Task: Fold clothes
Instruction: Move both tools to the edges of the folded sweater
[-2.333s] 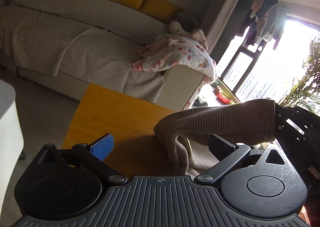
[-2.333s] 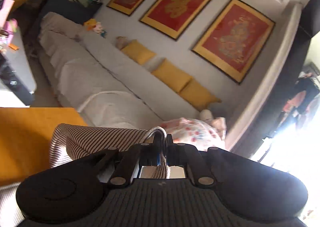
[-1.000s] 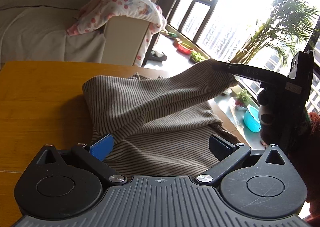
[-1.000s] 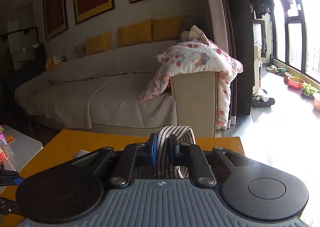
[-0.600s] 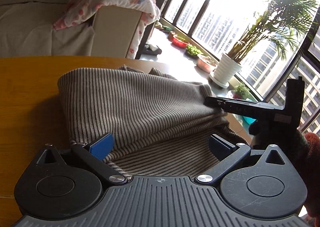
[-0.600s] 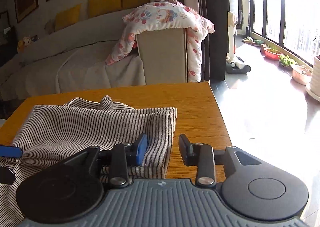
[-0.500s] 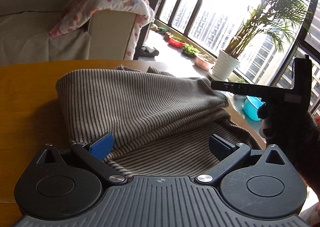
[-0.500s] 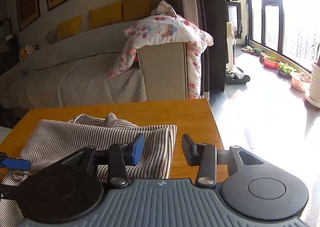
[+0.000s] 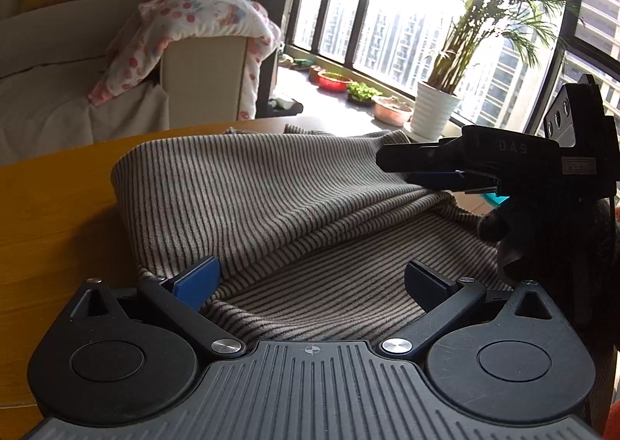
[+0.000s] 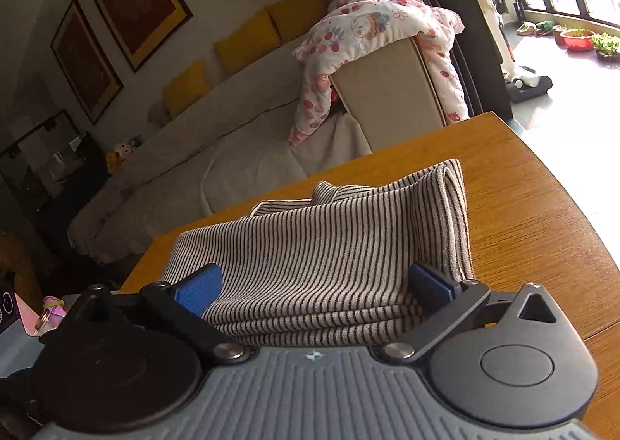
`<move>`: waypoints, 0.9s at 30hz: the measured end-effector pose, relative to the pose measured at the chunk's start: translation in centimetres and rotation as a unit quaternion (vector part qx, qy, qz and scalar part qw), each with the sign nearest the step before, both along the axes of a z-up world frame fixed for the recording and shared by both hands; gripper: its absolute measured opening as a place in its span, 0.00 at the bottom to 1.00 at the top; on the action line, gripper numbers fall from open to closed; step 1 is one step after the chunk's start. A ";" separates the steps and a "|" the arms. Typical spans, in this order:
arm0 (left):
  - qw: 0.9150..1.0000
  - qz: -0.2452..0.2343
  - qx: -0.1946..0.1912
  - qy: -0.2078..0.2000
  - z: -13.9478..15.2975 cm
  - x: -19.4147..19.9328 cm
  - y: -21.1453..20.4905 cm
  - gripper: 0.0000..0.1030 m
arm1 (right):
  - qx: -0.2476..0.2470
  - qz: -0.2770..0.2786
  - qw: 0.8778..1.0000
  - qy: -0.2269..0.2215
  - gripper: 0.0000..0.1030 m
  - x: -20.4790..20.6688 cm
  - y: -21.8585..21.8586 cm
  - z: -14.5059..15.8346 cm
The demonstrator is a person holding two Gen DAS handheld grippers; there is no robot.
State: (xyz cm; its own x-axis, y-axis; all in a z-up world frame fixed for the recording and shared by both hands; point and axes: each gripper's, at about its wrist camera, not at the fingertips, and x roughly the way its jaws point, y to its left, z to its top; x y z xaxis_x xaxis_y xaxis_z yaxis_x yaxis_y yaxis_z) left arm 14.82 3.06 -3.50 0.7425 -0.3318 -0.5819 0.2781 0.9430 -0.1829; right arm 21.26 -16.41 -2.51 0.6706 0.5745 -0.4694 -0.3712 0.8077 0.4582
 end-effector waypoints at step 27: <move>0.990 0.070 -0.110 0.045 1.7 8.4 6.1 1.00 | -0.134 -0.022 0.990 -0.042 0.68 3.3 1.1 3.5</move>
State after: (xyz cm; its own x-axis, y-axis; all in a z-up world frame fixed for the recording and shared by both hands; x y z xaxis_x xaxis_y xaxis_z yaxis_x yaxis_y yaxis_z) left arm 23.20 9.12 -1.85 0.7381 -0.3562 -0.5730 0.1208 0.9053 -0.4072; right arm 24.61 -15.26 1.01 0.7350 0.4058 -0.5433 -0.3605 0.9124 0.1937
